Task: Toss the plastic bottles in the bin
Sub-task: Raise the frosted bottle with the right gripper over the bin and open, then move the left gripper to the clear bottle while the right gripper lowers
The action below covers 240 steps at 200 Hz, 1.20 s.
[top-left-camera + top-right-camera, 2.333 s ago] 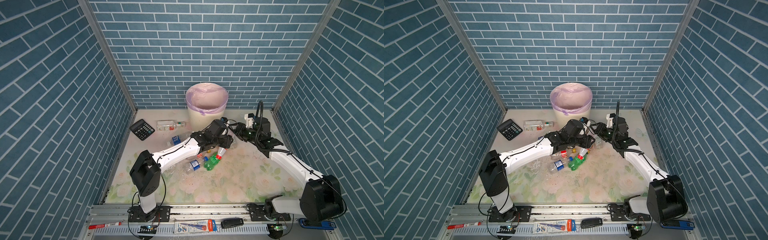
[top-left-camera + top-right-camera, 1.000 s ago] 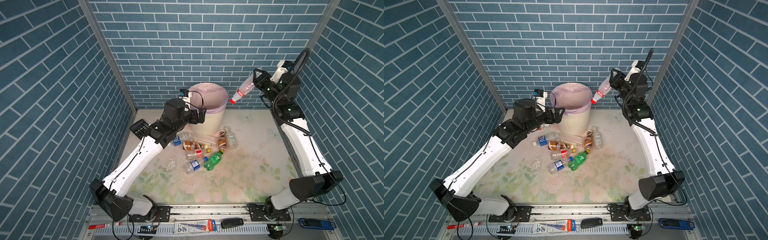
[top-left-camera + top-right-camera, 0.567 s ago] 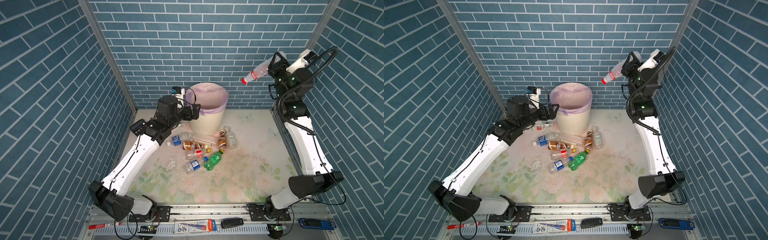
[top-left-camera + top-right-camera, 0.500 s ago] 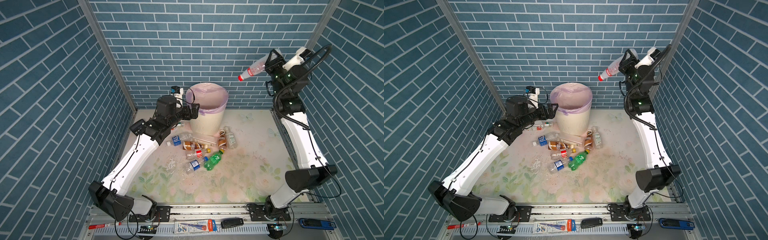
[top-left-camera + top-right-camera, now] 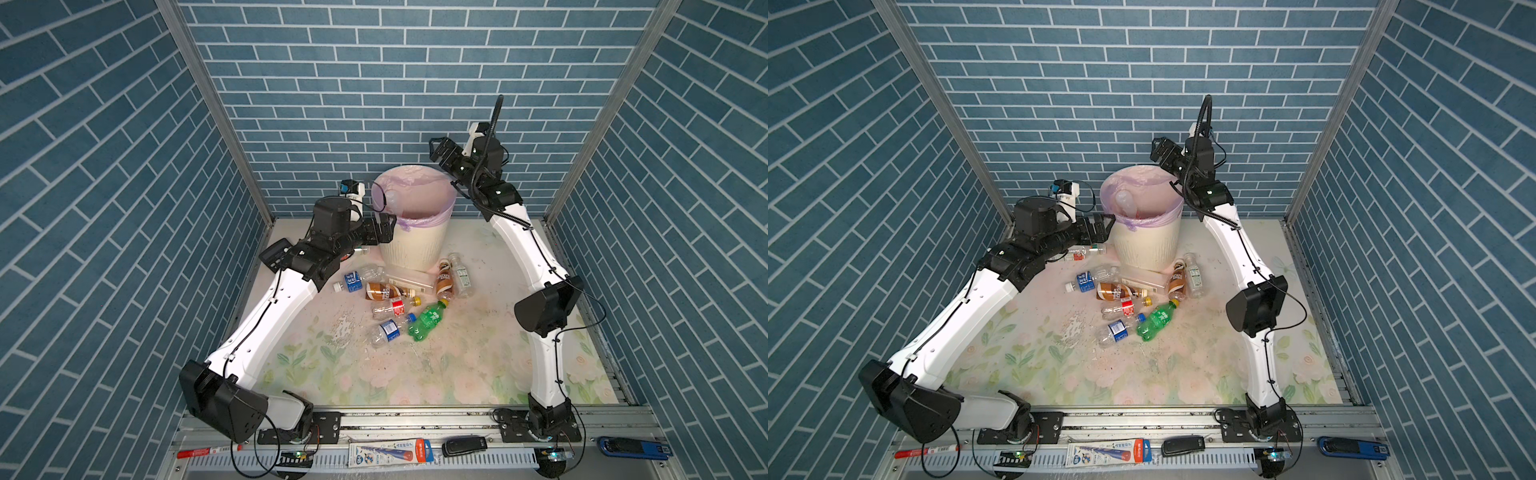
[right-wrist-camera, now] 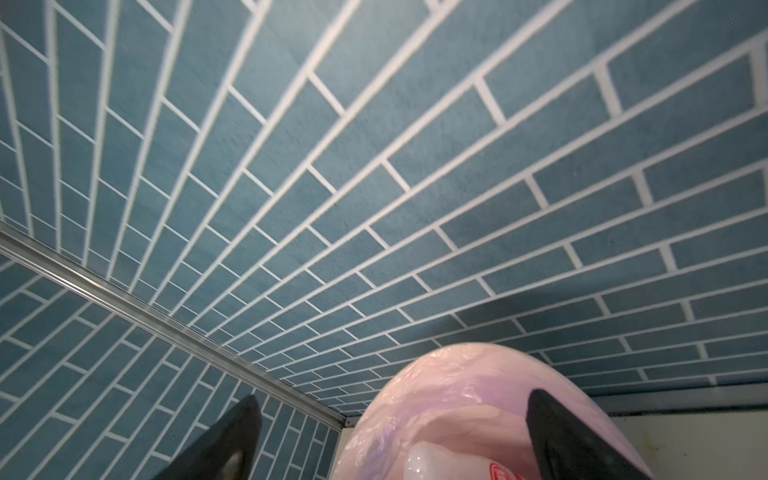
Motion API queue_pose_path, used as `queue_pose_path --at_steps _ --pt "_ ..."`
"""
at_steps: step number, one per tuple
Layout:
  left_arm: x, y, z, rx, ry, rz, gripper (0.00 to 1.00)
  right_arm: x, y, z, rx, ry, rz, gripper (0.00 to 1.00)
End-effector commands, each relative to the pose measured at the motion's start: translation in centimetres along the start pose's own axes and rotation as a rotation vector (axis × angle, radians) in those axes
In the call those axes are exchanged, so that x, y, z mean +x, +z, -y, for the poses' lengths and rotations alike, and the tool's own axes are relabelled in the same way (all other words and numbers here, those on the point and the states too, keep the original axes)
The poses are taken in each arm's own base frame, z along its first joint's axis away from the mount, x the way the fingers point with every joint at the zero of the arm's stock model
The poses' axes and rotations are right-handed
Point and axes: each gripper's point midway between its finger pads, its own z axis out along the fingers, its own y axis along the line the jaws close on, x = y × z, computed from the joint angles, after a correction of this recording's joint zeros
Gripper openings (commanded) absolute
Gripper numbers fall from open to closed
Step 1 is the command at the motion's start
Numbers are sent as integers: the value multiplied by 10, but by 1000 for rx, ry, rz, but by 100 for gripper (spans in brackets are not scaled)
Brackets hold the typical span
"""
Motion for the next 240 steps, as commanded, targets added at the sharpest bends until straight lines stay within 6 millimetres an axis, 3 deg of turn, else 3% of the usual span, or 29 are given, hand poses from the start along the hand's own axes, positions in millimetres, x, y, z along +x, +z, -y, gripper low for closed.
queue_pose_path --at_steps 1,49,79,111,148,180,210,240 --pt "-2 -10 2 12 -10 10 99 -54 -43 -40 -88 -35 113 99" --pt "2 -13 -2 -5 -28 2 99 -57 -62 -41 -70 -65 105 99" --pt "6 -13 -15 -73 -34 -21 99 -55 -76 -39 -43 -117 76 99" --pt "10 -14 -43 -179 -101 -27 99 -39 -89 -32 -17 -199 3 99" --pt "15 -15 -90 -289 -277 11 99 -11 -107 -20 -12 -281 -93 99" --pt "25 -15 -141 -400 -523 58 99 37 -123 -18 -58 -407 -225 99" --pt "38 -8 -172 -496 -680 31 99 88 -138 -26 -122 -540 -324 99" --pt "57 1 -202 -610 -821 21 99 151 -149 -39 -240 -652 -419 99"
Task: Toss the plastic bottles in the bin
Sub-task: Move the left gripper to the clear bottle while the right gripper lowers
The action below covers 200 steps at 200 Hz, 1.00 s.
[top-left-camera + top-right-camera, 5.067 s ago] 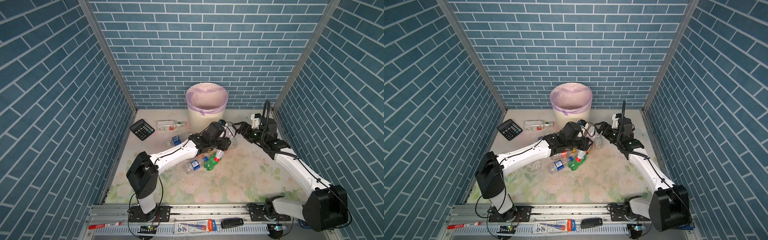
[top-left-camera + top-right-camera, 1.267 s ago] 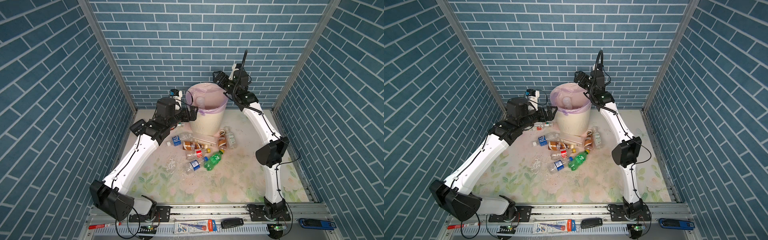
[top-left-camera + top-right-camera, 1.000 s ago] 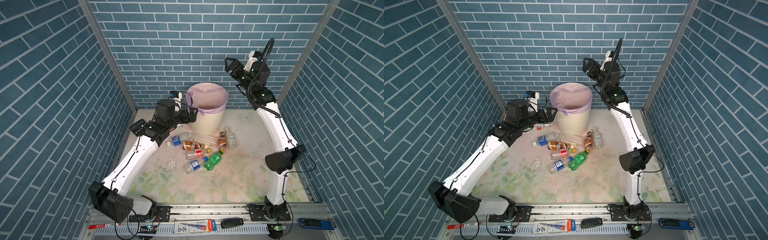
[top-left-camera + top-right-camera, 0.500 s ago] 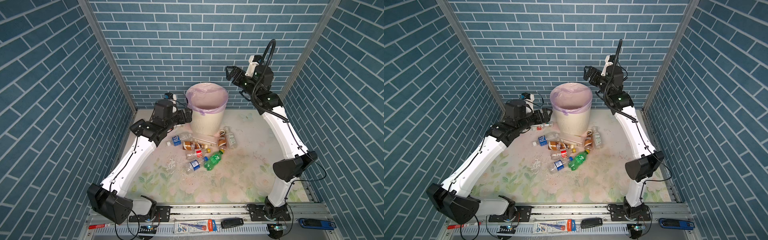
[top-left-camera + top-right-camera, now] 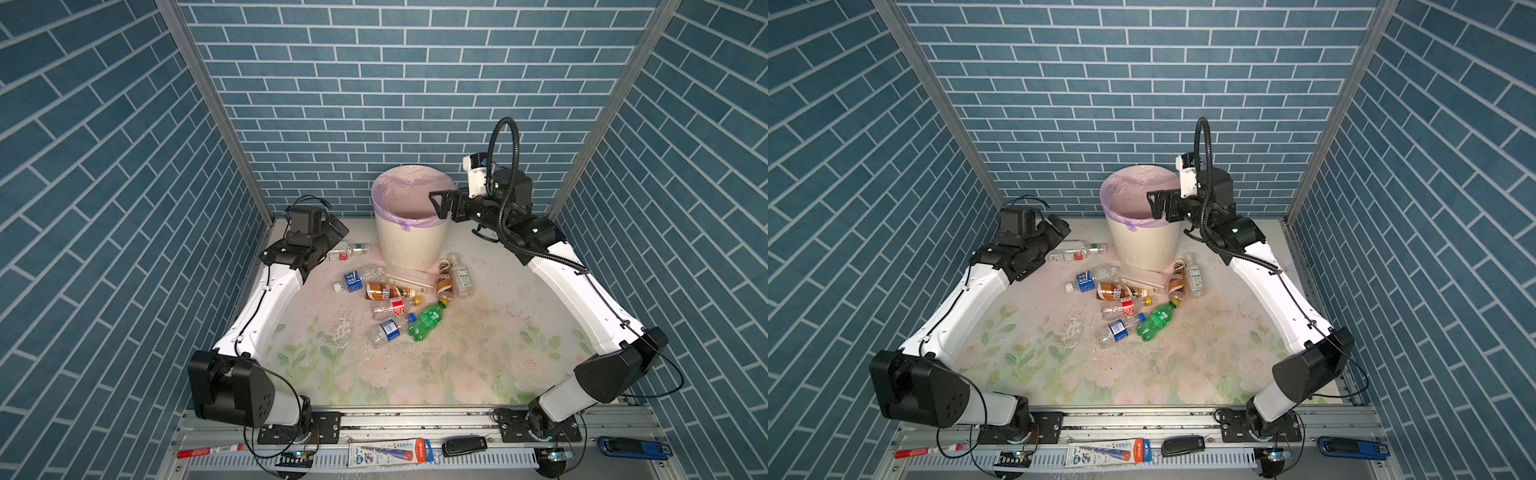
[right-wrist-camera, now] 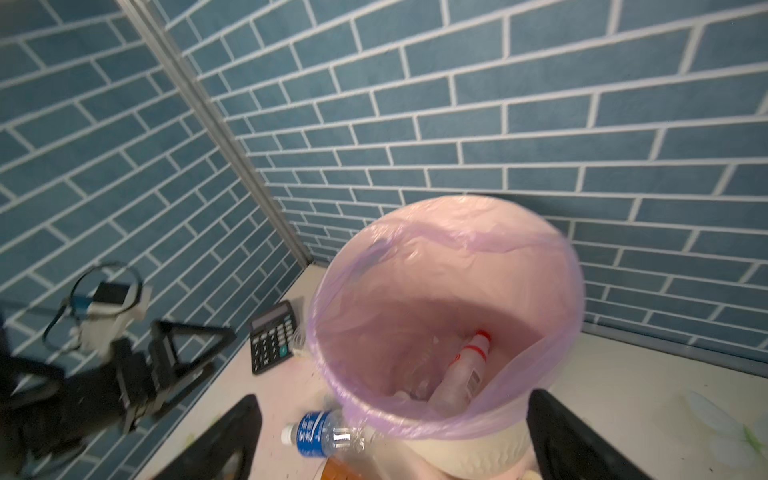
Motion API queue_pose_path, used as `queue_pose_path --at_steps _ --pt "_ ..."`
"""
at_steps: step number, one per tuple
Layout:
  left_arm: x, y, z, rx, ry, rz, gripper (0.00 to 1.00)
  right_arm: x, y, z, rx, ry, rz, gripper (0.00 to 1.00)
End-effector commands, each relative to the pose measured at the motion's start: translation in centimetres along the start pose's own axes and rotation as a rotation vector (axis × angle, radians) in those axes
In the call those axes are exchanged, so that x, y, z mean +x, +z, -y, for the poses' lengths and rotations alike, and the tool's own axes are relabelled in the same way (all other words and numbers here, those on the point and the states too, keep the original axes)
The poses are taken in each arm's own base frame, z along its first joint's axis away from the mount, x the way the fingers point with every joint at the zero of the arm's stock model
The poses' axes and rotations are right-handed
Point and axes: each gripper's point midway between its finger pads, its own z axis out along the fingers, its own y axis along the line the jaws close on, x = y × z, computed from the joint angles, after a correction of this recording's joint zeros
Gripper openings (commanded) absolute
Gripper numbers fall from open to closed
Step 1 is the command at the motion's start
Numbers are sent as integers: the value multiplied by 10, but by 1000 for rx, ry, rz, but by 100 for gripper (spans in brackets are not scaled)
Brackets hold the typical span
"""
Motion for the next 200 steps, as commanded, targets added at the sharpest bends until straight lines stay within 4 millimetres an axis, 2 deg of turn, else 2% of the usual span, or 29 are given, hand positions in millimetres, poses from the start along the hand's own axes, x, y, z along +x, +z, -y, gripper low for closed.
queue_pose_path --at_steps 1,23,62,136,200 --pt "-3 15 -22 -105 -162 -2 99 34 6 -32 -98 -177 -47 99" --pt "-2 36 -36 -175 -252 -44 99 61 17 -51 -134 -215 -94 99" --pt "0 68 -56 -302 -397 -120 99 89 31 -84 -159 -317 -126 99" --pt "5 127 -85 -444 -572 -164 99 113 49 -101 -147 -364 -178 99" --pt "16 156 -101 -517 -658 -176 99 130 70 -114 -133 -477 -213 99"
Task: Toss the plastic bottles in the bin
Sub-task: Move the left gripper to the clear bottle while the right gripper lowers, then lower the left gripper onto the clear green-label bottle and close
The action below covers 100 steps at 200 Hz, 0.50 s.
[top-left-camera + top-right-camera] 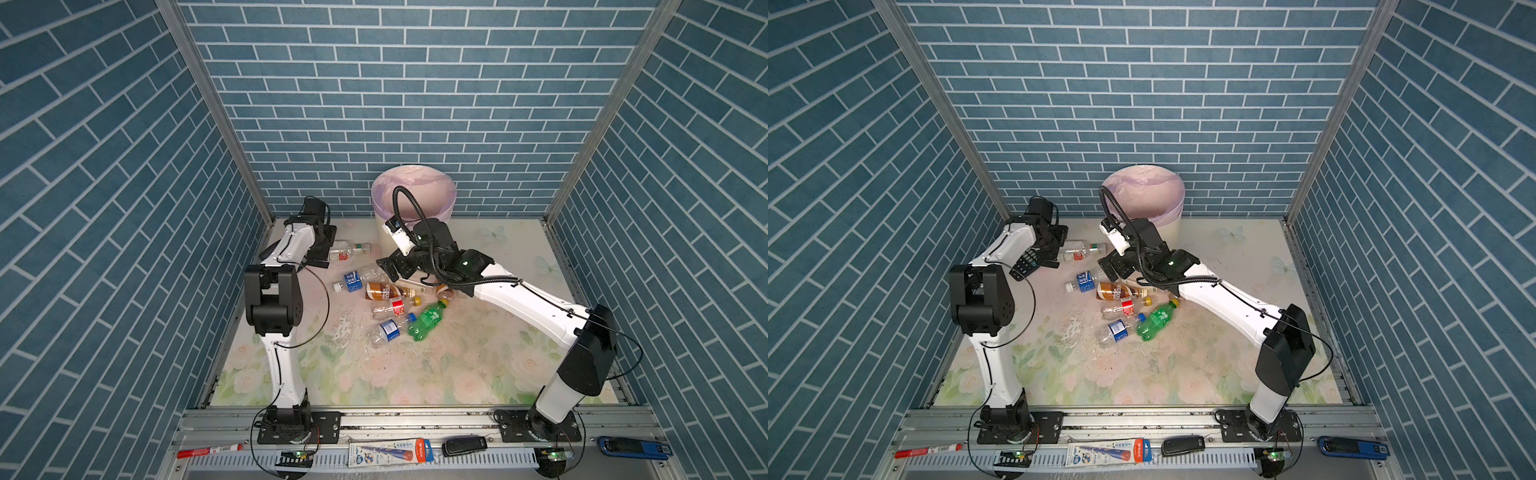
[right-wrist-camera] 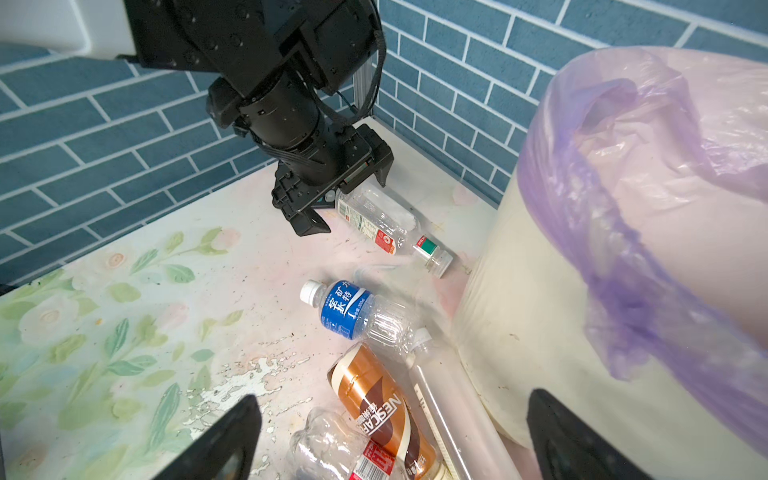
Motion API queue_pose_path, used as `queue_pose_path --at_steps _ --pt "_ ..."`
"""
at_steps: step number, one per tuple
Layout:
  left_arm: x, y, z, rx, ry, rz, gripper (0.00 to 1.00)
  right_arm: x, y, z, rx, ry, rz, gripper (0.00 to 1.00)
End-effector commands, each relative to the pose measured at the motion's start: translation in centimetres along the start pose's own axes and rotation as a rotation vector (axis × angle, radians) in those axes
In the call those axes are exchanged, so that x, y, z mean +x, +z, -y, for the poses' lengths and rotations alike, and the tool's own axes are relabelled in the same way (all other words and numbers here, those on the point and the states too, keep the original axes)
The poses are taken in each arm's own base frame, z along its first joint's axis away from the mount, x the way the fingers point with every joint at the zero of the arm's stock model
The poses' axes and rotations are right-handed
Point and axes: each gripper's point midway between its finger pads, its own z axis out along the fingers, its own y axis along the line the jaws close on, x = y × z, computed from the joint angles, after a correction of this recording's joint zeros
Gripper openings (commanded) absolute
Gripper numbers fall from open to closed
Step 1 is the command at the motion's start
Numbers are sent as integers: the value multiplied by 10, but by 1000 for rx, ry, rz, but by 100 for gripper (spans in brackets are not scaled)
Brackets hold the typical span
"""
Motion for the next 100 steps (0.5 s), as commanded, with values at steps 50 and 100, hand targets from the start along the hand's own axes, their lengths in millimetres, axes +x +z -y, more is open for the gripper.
queue_pose_path --at_steps 50,100 --pt "-6 16 9 -20 -50 6 99 -6 18 -7 19 -105 -1 99" --pt "-3 39 7 -54 -73 -18 99 -2 22 -5 35 -117 2 99"
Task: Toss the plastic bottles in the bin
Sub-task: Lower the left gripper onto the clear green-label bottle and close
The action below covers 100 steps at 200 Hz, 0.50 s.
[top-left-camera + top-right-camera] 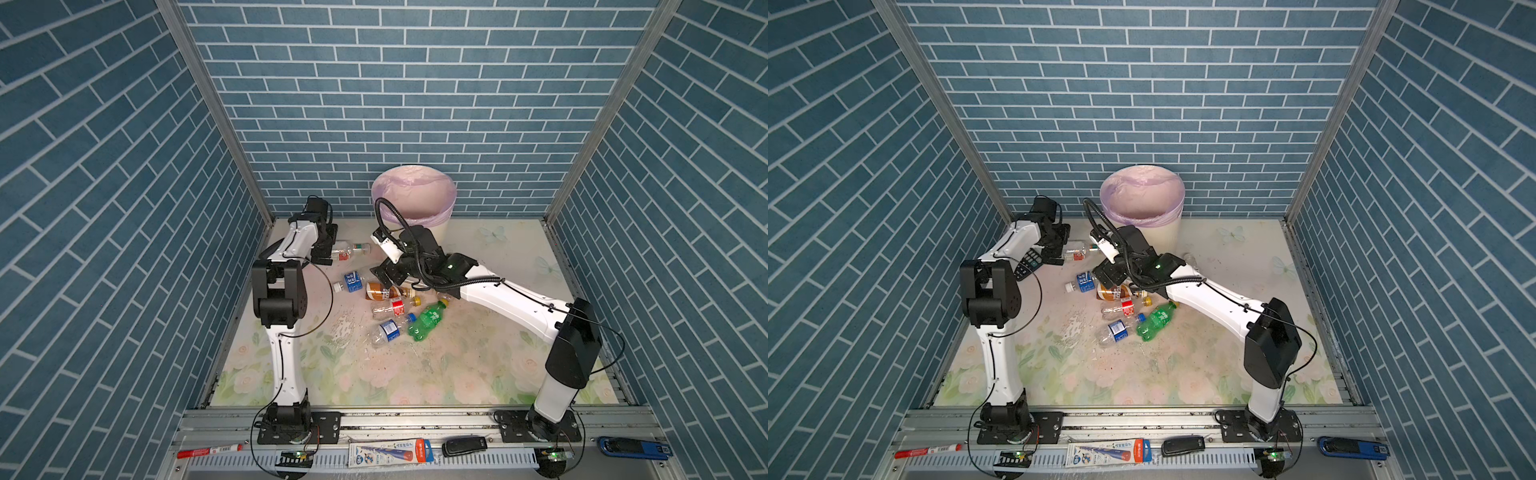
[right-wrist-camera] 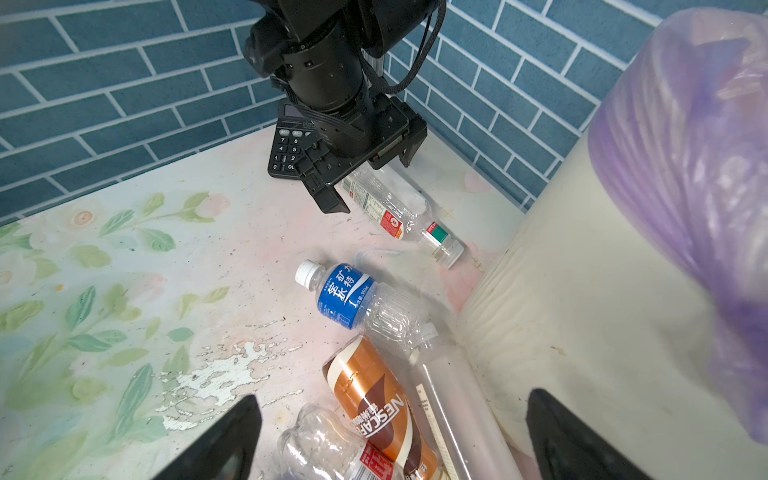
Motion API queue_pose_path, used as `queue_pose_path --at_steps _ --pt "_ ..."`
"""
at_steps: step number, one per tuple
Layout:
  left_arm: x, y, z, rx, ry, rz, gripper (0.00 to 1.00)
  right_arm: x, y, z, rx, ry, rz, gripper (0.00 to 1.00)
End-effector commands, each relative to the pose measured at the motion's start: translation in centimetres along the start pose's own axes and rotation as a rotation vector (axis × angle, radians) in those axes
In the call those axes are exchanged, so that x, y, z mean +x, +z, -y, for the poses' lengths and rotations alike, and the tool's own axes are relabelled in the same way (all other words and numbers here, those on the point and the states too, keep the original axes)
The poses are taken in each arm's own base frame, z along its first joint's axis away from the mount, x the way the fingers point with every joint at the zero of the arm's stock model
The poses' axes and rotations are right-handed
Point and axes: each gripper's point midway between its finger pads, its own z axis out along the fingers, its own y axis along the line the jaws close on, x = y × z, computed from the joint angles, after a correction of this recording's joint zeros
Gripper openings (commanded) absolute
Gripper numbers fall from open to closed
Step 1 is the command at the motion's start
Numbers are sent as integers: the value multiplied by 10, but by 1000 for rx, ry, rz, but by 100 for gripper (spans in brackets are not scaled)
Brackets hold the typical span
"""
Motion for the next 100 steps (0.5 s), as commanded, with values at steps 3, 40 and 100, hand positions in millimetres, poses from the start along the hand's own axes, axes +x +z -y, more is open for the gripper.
queue_pose_path --at_steps 3,40,100 --pt "-3 17 -8 -46 -23 -6 99 -14 0 4 28 -52 39 99" --pt "-5 30 -10 -39 -45 7 97 -6 1 5 38 -73 21 99" --pt "-7 47 -12 -53 -44 11 93 0 5 7 46 -81 11 99"
